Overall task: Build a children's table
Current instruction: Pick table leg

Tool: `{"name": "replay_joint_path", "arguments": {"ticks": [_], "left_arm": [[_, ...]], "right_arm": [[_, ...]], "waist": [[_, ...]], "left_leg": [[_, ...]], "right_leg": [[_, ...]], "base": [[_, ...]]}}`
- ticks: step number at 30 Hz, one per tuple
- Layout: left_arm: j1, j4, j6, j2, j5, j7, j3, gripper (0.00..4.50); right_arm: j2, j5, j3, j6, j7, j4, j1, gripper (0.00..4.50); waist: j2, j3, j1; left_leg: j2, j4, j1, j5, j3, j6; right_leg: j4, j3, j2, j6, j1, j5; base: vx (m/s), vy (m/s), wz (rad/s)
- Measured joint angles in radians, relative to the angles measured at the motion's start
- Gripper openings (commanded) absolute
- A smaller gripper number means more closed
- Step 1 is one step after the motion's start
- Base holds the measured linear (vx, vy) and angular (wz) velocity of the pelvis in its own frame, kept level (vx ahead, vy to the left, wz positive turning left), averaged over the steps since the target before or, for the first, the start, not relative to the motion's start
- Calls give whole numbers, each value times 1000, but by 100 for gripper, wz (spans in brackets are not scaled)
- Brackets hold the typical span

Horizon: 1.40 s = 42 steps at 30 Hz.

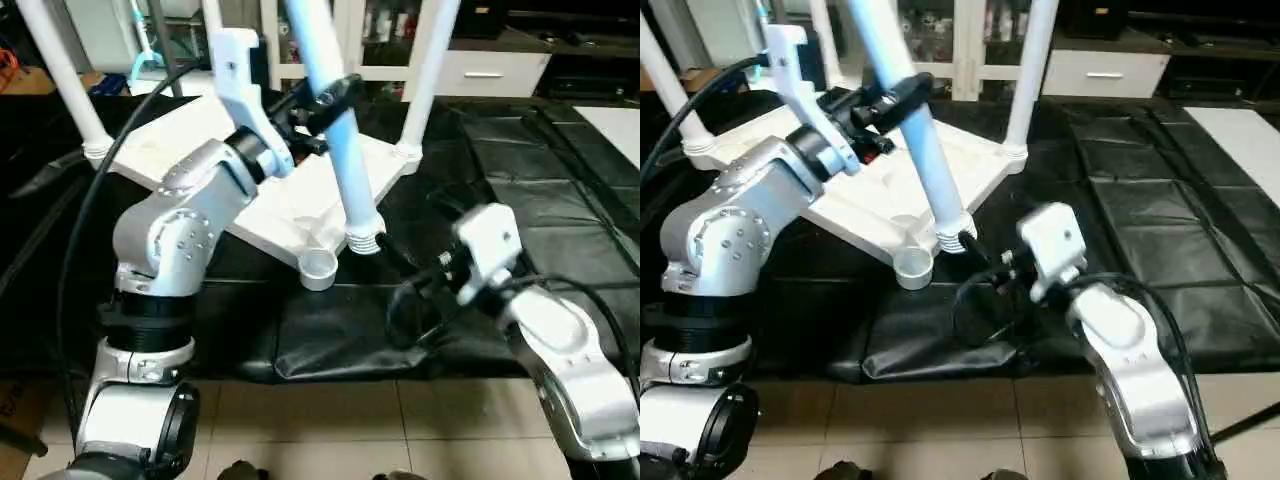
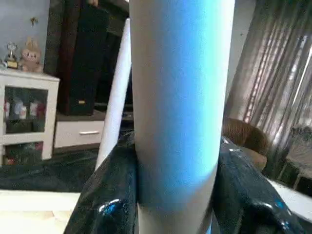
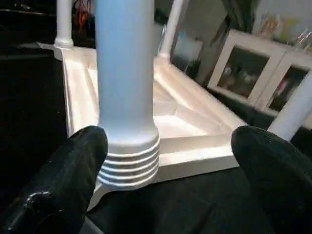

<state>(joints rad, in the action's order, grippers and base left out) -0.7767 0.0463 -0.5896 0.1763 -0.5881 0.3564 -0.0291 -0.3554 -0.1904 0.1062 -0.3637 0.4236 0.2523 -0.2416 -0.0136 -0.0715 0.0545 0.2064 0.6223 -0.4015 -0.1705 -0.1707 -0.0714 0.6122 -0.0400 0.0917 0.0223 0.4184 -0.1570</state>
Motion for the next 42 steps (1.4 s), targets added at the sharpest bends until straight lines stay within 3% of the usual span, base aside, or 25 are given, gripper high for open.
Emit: {"name": "replay_joint_path", "arguments": {"ticks": [6,14,25,42], "left_arm": [[0,17,20,13,45,3,41,175],[0,36,24,13,77,26,77,175],[0,50,26,12,85,52,87,175],[14,68,23,14,86,100,108,175]], "right_arm": [[4,-35,32,-80,61,-21,-76,450],[47,-20,70,-128,54,-77,-185,450],[69,2,83,-157,35,-128,-222,450],[82,11,91,-111,45,-150,-226,297]], "waist": [[0,0,5],[0,0,7],[0,0,6],[0,0,6]], "left_leg": [[0,0,0,0,-1,0],[0,0,0,0,-1,0],[0,0,0,0,-1,0],[0,0,0,0,-1,0]], "right_leg": [[1,0,0,-3,0,2],[1,1,0,-3,0,2],[3,1,0,-3,0,2],[3,1,0,-3,0,2]], "base": [[0,0,0],[0,0,0],[0,0,0],[0,0,0]]}}
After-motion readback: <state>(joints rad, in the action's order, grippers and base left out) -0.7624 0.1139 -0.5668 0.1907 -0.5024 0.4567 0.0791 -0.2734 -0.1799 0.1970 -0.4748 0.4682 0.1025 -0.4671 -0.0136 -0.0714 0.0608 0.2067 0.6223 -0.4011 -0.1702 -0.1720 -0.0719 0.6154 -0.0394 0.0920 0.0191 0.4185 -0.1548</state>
